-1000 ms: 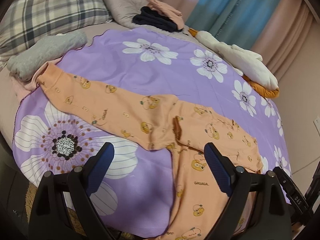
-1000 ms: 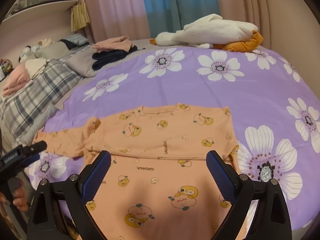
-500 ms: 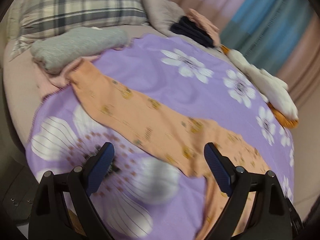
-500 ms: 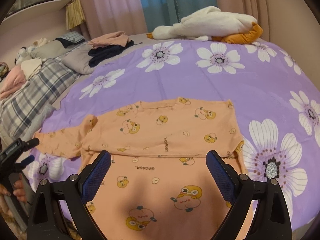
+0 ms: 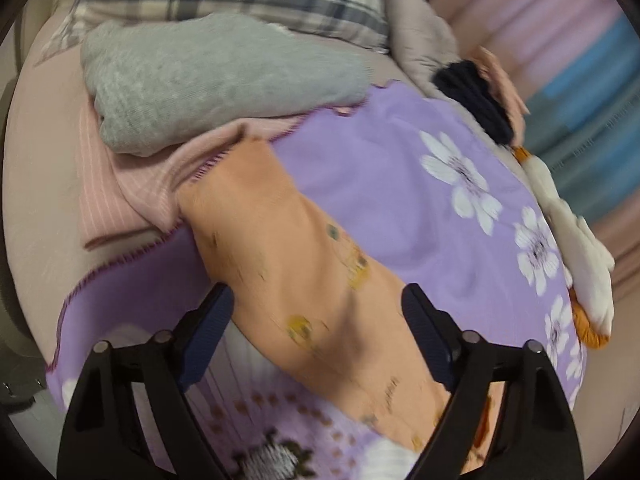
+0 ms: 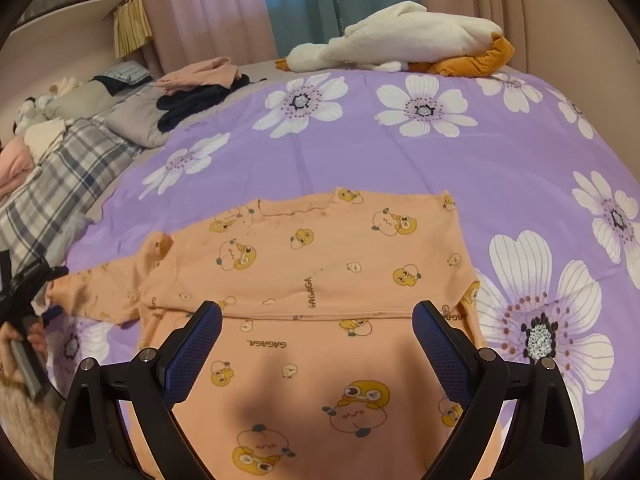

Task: Fold small clothes
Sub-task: 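Reach to the other sleeve cuff and grasp it with the left tool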

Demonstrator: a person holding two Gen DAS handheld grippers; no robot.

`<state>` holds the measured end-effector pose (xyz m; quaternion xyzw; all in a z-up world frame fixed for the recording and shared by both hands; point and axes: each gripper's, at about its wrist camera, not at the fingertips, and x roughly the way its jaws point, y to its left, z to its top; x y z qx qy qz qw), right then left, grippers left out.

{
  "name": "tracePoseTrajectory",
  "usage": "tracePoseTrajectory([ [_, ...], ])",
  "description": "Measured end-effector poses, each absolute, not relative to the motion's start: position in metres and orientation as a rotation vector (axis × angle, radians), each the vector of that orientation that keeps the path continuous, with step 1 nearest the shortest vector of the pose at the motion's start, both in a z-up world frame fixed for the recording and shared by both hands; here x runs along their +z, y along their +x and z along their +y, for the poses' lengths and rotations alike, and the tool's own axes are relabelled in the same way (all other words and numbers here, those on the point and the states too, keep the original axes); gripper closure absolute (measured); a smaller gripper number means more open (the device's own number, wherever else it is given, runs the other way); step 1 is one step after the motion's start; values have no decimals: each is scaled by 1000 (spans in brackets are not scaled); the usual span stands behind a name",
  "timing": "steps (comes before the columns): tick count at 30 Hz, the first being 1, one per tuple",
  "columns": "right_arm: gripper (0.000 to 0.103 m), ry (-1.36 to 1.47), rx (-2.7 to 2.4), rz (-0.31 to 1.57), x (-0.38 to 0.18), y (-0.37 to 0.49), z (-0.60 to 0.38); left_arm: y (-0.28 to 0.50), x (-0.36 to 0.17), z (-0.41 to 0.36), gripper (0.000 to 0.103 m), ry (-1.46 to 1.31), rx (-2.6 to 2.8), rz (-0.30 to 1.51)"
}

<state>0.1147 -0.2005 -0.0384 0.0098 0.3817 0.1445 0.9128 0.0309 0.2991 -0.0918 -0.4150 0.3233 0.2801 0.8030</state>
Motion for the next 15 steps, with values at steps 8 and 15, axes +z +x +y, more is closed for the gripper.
tracePoseTrajectory([
  [8, 8, 24, 285, 816, -46, 125, -199, 31, -108, 315, 62, -949, 604, 647],
  [15, 8, 14, 295, 830, -50, 125, -196, 25, -104, 314, 96, -988, 618, 583],
])
